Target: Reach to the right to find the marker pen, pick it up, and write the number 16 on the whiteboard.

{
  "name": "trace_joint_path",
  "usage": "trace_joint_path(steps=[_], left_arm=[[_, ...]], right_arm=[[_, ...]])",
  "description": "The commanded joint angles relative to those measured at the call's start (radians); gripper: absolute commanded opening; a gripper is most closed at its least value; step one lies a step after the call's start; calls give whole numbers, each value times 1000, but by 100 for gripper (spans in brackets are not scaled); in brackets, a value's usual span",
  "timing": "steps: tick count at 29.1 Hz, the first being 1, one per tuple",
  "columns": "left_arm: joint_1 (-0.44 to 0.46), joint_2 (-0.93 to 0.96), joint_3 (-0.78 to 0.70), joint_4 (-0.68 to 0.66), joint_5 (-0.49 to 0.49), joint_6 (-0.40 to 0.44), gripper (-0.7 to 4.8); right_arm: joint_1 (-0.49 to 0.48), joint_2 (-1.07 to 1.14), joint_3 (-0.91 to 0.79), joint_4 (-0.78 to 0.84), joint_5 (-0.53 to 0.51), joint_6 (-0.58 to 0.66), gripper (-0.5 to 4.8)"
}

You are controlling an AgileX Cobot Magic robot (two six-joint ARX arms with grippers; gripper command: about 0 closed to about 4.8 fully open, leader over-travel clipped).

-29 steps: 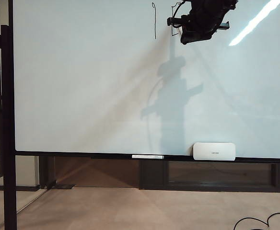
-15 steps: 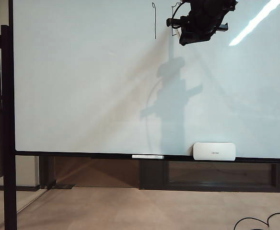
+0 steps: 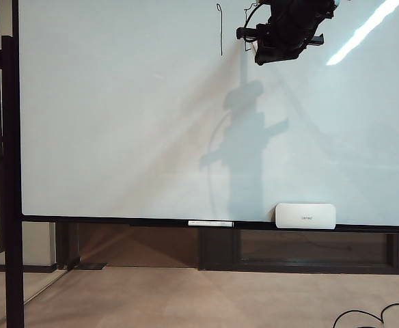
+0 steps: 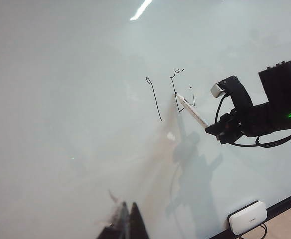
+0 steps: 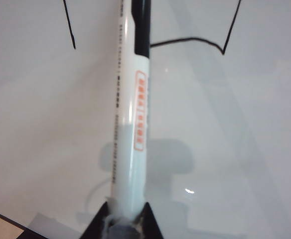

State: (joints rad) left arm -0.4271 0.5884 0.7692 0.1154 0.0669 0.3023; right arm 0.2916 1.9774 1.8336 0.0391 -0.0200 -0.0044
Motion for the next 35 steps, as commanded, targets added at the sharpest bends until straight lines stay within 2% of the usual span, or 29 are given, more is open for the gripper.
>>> trace_joint_path(steps=[1,14,26,35], left_arm=[[0,-2,6,11,-3,5,-5],[0,-3,6,11,-3,5,-5],[0,-3,6,11,-3,4,-6],[0,-3,6,-10,-3,4,-5]], right_arm=[[0,-5,8,17,5,4,-2],[0,-5,8,10,27,5,-2],[0,-5,8,-29,180,5,-2],[0,-5,10,-29,224,5,-2]])
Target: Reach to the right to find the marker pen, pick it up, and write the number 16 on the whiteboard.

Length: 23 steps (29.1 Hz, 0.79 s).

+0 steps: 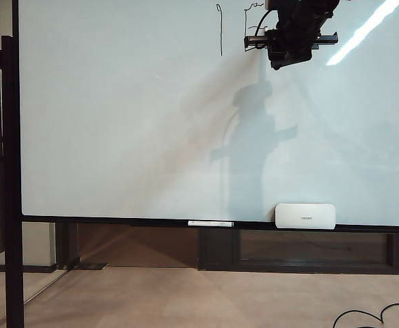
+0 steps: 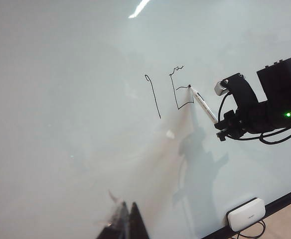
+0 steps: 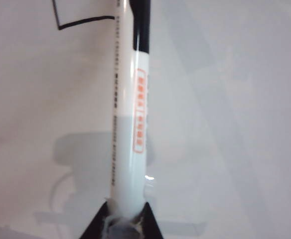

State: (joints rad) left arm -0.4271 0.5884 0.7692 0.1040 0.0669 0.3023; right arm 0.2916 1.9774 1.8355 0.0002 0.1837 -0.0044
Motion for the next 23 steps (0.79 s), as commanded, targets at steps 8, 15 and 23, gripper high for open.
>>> trace_joint_path(steps=[8,15,23], left_arm=[[0,-3,6,2,-4,5,-5],[0,-9,6,0,-30,5,-5],[0,-166,6,-112,-280,38,-6]], right_arm=[[0,-5,8,-42,20,7,-2],[0,-5,8,-71,20,10,-2],[16,-111,8,-104,2,11,-1]])
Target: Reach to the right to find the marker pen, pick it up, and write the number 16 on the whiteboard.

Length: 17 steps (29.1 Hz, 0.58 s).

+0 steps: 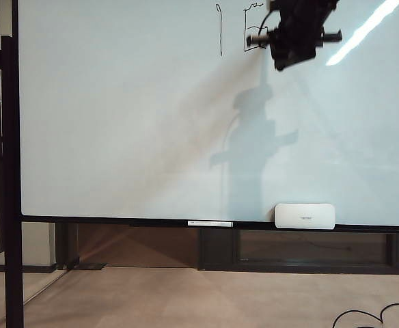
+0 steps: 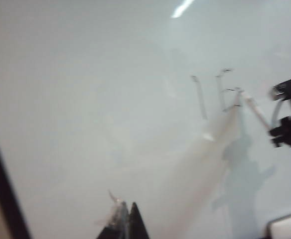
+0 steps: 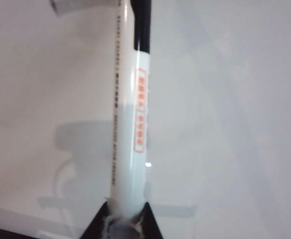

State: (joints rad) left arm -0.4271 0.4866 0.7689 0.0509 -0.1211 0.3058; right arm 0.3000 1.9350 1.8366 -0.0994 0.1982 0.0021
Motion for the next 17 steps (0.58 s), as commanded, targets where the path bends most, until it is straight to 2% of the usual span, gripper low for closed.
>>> trace_joint_path(steps=[1,4,6,8,10,13,15,17], left_arm=[[0,-87,11,-97,-117,37,-6],[-1,-163,78,-334,-257,35,-6],[-1,-191,138,-476,-302,27,-6],[-1,-216,182,-554,-365,19,-6],[-1,-243,208,-575,-426,21,-5],[-1,-280,238,-627,-444,20,-6],[-1,-294,269,-716,-446,19,-6],[-1,-298,301,-798,-488,8,-5]], right_arm=[[7,-90,7,-18,-17,6,-1],[8,-196,7,-113,-17,8,-1],[8,-273,7,-192,-17,1,-1],[7,-357,7,-270,-17,-17,-1],[8,-438,6,-338,-18,-41,-1],[7,-554,6,-438,-23,-62,-1],[7,-634,6,-525,-42,-82,-1],[6,-712,-1,-609,-39,-89,-1]])
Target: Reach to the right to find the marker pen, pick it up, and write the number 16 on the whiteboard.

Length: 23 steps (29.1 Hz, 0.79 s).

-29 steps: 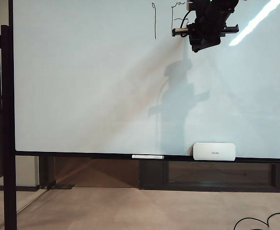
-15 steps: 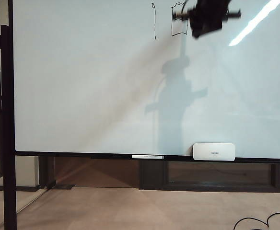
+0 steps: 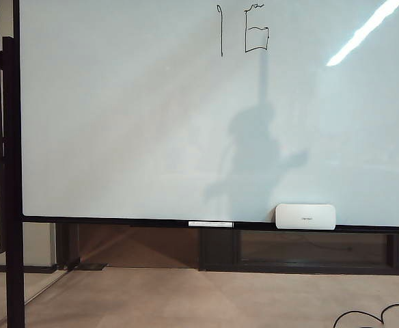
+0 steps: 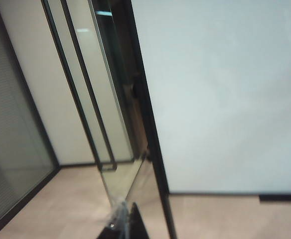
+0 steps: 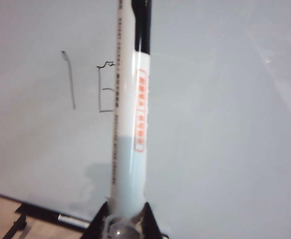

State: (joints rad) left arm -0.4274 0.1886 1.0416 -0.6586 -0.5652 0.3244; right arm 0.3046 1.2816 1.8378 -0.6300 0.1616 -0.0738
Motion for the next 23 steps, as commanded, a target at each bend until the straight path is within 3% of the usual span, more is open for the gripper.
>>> trace_joint_path(steps=[1,3,7,16,20,23], left_arm=[[0,-2,54,-137,-57,-32,-5],[0,-3,105,-209,-67,-79,-5],[0,-31,177,-317,-67,-82,-5],[1,-185,183,-426,-43,-203,-5],[58,-182,222,-544,-42,-200,-5],[132,-184,242,-576,30,-208,-5]], right_arm=[[2,-114,-13,-124,-2,-21,-1],[2,-204,-50,-169,0,-40,-1],[2,-403,-202,-218,-3,-97,-1],[2,-757,-511,-275,-9,-166,-1],[2,-884,-588,-332,-2,-174,-1],[3,-956,-614,-407,50,-174,-1]])
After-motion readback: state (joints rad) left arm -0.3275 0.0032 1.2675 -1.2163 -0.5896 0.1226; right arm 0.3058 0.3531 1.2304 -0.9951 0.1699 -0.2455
